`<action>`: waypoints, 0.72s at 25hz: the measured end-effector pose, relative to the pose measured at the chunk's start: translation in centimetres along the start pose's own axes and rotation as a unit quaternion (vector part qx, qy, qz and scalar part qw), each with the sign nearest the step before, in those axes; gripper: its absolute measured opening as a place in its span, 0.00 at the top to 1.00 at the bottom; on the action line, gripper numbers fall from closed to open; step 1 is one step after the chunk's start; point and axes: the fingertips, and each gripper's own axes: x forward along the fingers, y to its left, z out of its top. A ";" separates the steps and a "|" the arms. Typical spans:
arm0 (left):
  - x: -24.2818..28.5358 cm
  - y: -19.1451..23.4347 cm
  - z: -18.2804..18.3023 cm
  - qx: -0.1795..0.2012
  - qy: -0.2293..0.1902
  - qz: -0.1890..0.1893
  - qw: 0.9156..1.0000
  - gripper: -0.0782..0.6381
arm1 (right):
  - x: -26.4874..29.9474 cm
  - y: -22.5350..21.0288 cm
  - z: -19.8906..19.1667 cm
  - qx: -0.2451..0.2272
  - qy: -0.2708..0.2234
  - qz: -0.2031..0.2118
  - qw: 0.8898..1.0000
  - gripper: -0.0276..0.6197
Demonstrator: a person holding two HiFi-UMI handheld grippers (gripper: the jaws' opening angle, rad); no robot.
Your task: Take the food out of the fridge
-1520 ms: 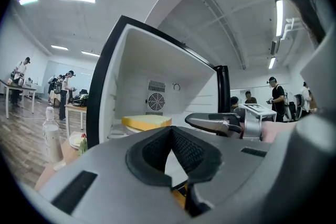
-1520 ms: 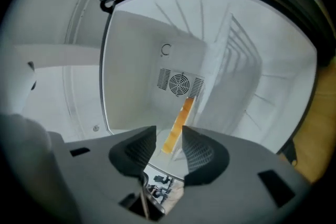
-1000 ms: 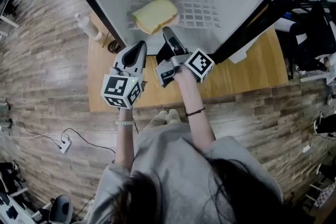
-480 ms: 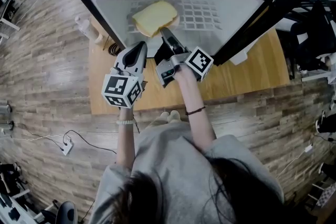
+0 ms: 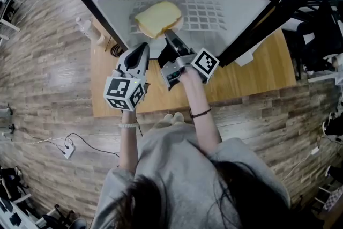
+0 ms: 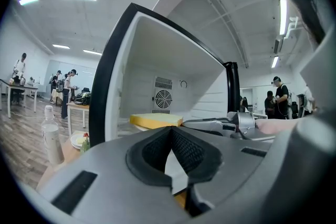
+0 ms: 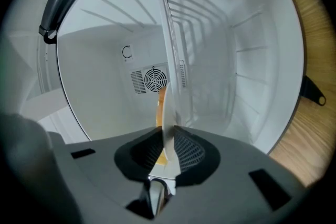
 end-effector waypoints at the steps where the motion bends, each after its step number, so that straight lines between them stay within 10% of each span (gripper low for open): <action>1: 0.0 0.0 0.0 0.000 0.000 -0.001 1.000 0.88 | 0.0 0.0 0.0 0.001 0.000 0.001 1.000 0.87; 18: -0.2 -0.9 0.6 0.004 -0.007 -0.020 1.000 0.88 | -0.9 1.4 -0.4 -0.015 0.017 0.012 1.000 0.89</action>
